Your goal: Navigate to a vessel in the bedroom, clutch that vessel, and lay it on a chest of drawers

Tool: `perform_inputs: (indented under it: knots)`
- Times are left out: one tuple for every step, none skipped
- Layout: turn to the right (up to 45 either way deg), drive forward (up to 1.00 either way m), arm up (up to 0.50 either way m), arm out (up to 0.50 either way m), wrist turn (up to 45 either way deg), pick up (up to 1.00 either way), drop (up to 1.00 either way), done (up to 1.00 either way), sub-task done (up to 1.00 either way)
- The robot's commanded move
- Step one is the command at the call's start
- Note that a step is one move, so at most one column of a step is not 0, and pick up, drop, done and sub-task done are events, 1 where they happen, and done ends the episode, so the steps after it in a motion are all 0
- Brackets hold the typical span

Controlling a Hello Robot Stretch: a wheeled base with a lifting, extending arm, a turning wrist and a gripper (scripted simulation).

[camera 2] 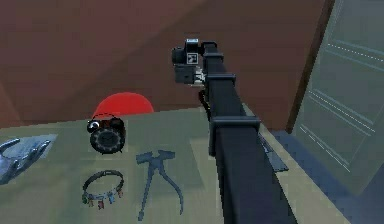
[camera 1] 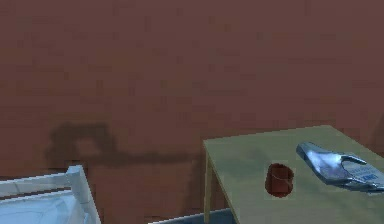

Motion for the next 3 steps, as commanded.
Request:
perform_inputs:
  knots:
    - [0.0,0.00,0.00,0.00,-45.0,0.00,0.00,0.00,0.00]
    - [0.0,0.00,0.00,0.00,-45.0,0.00,0.00,0.00,0.00]
    - [0.0,0.00,0.00,0.00,-45.0,0.00,0.00,0.00,0.00]
